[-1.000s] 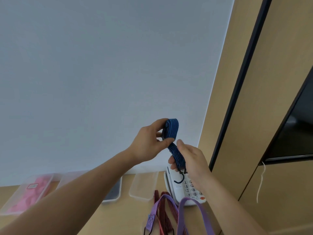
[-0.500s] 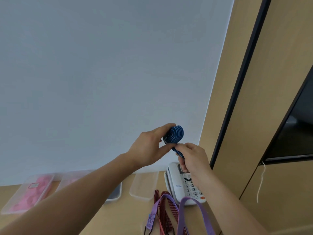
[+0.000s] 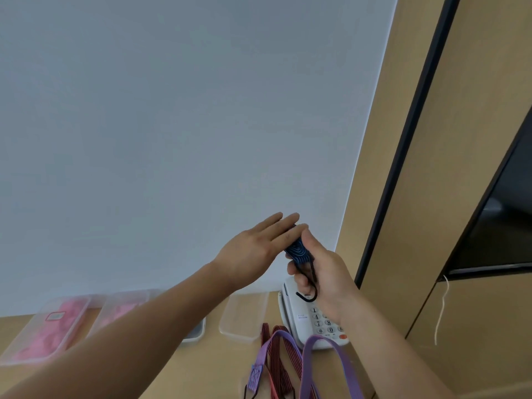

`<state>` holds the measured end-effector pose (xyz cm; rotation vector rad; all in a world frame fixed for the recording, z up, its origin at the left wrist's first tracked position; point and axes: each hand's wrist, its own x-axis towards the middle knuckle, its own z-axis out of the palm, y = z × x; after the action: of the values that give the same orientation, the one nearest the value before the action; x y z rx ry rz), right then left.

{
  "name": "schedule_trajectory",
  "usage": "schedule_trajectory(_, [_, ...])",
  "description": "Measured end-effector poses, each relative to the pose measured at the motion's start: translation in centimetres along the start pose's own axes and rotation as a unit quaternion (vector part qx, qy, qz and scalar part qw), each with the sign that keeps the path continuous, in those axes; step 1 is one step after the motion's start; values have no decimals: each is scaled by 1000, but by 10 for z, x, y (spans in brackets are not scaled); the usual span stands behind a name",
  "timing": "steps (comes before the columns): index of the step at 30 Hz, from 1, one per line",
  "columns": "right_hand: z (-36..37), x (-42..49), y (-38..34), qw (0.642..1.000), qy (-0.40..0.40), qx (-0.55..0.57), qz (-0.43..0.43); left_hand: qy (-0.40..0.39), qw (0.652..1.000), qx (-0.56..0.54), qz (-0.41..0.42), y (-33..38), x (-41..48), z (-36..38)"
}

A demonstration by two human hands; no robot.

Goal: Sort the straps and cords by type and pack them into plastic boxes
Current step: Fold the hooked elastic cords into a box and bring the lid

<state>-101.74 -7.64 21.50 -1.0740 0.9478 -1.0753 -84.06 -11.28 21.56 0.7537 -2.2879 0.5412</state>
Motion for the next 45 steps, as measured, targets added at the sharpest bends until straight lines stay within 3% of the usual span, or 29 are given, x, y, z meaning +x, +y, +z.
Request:
schedule_trajectory(2, [-2, -1, -1, 999, -14, -1, -30, 2, 988, -126, -93, 2, -1, -1])
schedule_trajectory(3, [-3, -1, -1, 998, -21, -6, -53, -9, 958, -227, -177, 5, 0, -2])
schedule_trajectory(4, [-2, -2, -2, 997, -28, -12, -73, -22, 899, -340, -274, 8, 3, -6])
schedule_trajectory(6, [-2, -3, -2, 995, -33, -31, -95, -43, 729, -540, -419, 9, 12, -12])
schedule_trajectory(7, [-2, -3, -1, 993, -33, -46, -100, -52, 670, -594, -442, 8, 16, -15])
schedule_trajectory(8, [-2, -3, 0, 992, -34, -64, -104, -56, 653, -614, -440, 8, 18, -18])
schedule_trajectory(13, [-5, -1, 4, 992, 2, -67, -103, -5, 726, -559, -400, 5, 17, -16])
schedule_trajectory(18, [-11, 3, 13, 992, 26, -69, -101, -18, 718, -566, -404, 10, 8, -9])
schedule_trajectory(21, [-20, 8, 25, 974, 68, -180, -120, -79, 726, -517, -446, 9, 1, -10])
schedule_trajectory(24, [-33, 18, 37, 925, 56, -344, -149, -145, 701, -501, -487, 5, -4, -12])
schedule_trajectory(28, [-42, 33, 46, 861, 26, -477, -174, -172, 702, -462, -515, -2, -16, -2])
schedule_trajectory(31, [-42, 43, 51, 873, 11, -456, -171, -115, 662, -495, -550, -4, -30, 7])
schedule_trajectory(35, [-33, 63, 59, 880, -38, -458, -121, -60, 658, -487, -572, -9, -54, 17])
schedule_trajectory(37, [-25, 76, 64, 887, -64, -445, -107, -54, 648, -489, -581, -17, -66, 21])
schedule_trajectory(42, [-6, 112, 73, 906, -110, -401, -76, -58, 586, -551, -591, -53, -91, 39])
schedule_trajectory(45, [6, 131, 85, 901, -108, -418, -42, -49, 580, -545, -604, -77, -104, 65])
